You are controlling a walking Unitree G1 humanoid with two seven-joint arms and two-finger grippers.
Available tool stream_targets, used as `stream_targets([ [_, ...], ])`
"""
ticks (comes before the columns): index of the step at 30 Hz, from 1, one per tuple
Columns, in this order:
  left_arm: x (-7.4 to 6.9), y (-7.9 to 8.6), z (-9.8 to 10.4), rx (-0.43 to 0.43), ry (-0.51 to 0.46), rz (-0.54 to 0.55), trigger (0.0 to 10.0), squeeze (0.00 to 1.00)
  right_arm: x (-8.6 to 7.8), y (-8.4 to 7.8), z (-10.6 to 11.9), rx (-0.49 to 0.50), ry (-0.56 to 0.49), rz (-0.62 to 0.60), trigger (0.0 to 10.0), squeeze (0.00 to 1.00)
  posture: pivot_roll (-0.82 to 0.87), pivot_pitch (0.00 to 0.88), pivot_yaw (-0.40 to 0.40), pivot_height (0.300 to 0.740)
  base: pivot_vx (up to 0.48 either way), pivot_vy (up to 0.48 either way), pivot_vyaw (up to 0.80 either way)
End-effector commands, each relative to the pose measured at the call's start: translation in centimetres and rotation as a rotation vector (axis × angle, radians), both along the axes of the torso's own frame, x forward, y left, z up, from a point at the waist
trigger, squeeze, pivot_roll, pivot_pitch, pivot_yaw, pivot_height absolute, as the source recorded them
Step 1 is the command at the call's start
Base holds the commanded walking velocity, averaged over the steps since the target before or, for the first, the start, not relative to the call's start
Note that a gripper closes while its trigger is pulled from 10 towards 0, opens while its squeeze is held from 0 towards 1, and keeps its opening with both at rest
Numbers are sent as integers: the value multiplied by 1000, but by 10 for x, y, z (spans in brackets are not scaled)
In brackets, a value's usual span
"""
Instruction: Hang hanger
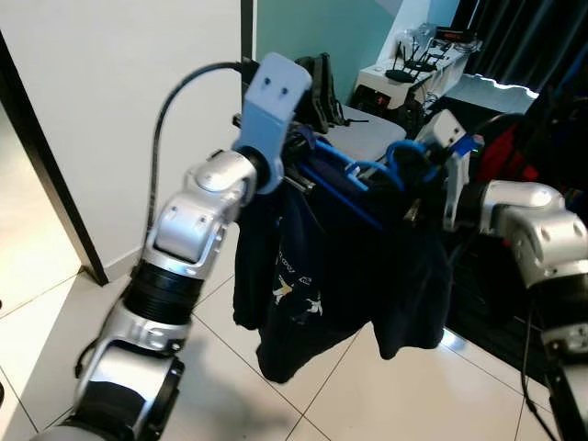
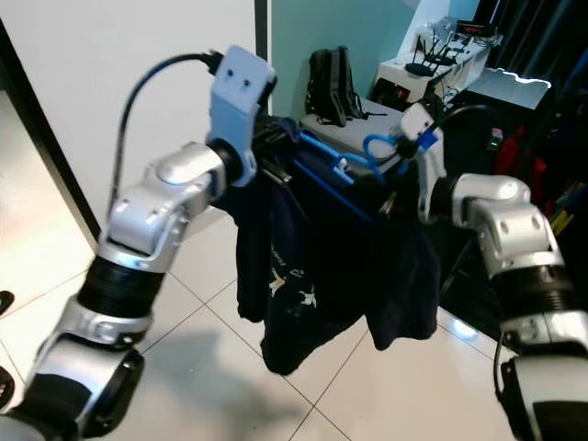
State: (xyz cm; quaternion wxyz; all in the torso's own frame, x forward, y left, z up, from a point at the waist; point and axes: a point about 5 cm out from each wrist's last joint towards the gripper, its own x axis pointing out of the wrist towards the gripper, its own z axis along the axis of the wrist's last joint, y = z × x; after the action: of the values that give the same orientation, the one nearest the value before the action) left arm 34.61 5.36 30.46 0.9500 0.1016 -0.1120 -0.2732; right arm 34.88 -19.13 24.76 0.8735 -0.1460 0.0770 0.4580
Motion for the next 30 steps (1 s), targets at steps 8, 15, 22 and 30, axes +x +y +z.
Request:
stream_targets([
  [8, -7, -11, 11, -27, -64, -21, 0, 0, -4, 19, -4, 9, 18, 55, 10000, 0, -4, 0, -62, 740, 0, 0, 0],
  [15, -18, -9, 3, -17, -77, -64, 431, 0, 19, 11, 12, 131, -47, -172, 10000, 0, 7, 0, -63, 740, 0, 0, 0],
  [22, -19, 3, -30, 97, -3, -22, 1569, 0, 25, -5, 30, 242, -89, -288, 10000, 0, 6, 0, -67, 740, 0, 0, 0],
  [30, -21, 10, -65, 190, 60, 28, 10000, 0, 18, 0, 43, 293, -83, -224, 10000, 0, 3, 0, -69, 740, 0, 0, 0],
])
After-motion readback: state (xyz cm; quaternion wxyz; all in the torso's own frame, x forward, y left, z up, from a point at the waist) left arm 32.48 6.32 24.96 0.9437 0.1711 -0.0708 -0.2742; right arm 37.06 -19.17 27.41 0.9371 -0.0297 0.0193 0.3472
